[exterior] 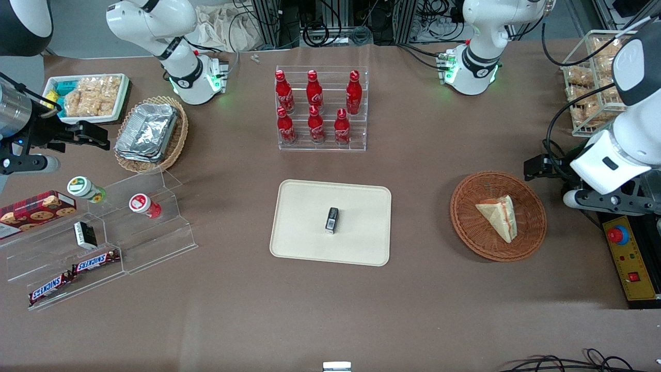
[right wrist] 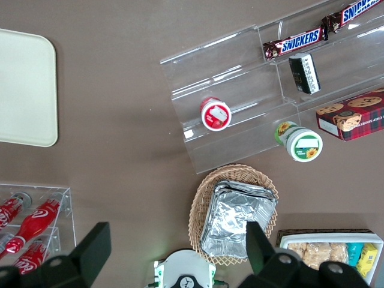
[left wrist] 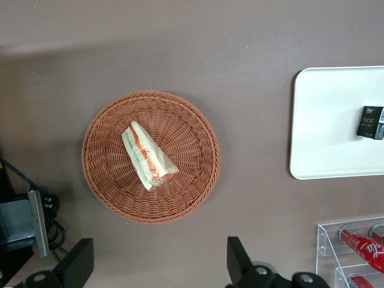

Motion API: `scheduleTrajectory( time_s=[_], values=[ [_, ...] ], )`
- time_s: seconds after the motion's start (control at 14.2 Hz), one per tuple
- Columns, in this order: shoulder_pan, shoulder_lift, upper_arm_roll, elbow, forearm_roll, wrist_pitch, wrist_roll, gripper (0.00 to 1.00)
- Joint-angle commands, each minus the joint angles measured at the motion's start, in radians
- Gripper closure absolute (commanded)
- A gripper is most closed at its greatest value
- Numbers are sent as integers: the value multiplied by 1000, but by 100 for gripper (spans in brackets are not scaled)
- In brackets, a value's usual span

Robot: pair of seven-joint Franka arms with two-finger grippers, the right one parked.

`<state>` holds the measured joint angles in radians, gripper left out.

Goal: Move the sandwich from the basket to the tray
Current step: 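Move the left gripper over the wrapped sandwich in the wicker basket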

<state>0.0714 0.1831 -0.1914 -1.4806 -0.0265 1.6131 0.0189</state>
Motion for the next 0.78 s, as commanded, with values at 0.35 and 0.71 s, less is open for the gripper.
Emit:
scheduleTrajectory(
  time_s=[0.35,0.71],
  values=[
    [-4,38,4,42,-9,-8,-20,0],
    [59,35,7,-45,-13,51,-74,0]
  ],
)
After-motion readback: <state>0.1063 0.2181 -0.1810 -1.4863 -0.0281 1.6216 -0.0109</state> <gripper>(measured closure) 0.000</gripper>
